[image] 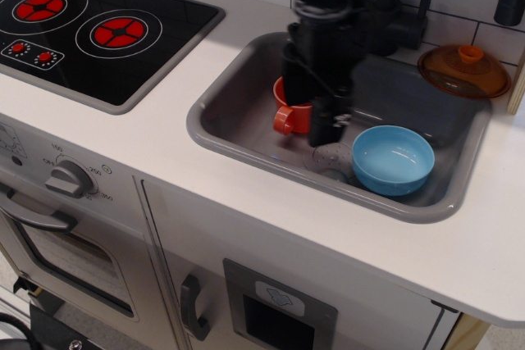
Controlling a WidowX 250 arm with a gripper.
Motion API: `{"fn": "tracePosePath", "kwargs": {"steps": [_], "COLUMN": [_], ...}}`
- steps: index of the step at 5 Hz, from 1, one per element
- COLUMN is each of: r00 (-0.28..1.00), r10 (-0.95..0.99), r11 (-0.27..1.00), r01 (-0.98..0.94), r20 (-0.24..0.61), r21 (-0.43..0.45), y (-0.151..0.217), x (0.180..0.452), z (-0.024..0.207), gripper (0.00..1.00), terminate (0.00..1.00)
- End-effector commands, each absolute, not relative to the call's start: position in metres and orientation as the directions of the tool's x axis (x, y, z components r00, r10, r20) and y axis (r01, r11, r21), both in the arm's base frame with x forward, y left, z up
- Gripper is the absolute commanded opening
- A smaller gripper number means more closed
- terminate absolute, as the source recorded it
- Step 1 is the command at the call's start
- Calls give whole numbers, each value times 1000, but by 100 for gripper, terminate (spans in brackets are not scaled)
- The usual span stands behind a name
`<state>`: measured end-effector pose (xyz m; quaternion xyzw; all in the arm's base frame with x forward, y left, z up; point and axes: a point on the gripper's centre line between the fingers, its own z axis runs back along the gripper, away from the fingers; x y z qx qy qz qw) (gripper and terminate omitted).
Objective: Put spoon in bowl sink
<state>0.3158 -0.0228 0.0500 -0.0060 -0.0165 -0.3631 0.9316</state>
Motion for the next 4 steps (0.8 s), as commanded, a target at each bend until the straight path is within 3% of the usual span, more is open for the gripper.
{"fn": "tracePosePath", "kwargs": {"steps": [1,2,4], "r00": [542,518,516], "r10": [-836,-850,-853], "r11": [548,525,518], "r01": [833,847,855], "r20": [86,92,76], "r21": [77,86,4], "y": [-27,-29,-41], "x": [325,327,329], "z": [52,29,19], "gripper": [100,100,100], "terminate": [0,0,0]}}
